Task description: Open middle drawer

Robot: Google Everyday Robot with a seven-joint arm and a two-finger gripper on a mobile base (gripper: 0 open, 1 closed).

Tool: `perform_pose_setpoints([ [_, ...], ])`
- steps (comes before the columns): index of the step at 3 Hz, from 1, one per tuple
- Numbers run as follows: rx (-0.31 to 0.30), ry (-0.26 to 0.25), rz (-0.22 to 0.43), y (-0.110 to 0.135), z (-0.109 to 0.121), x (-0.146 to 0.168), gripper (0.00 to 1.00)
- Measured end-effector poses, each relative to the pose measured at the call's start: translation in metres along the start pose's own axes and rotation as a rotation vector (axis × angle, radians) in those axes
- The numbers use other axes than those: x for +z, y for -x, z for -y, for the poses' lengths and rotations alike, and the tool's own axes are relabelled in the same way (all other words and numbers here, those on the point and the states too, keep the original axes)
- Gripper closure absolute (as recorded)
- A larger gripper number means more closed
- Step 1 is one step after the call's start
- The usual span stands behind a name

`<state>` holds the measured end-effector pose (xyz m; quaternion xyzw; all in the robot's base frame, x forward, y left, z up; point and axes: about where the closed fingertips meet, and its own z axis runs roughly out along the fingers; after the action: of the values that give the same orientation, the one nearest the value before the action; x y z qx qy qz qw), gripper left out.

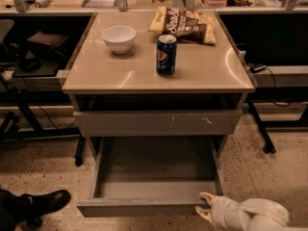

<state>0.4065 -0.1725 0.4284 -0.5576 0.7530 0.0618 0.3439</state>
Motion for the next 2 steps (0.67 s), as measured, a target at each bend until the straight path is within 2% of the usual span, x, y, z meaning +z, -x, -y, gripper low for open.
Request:
perform_pose_setpoints([
  [1,0.000,0.000,0.000,0.001,0.001,-0.002,1.00],
  [2,0.007,-0.013,0.012,-0.009,-0.012,-0.011,1.00],
])
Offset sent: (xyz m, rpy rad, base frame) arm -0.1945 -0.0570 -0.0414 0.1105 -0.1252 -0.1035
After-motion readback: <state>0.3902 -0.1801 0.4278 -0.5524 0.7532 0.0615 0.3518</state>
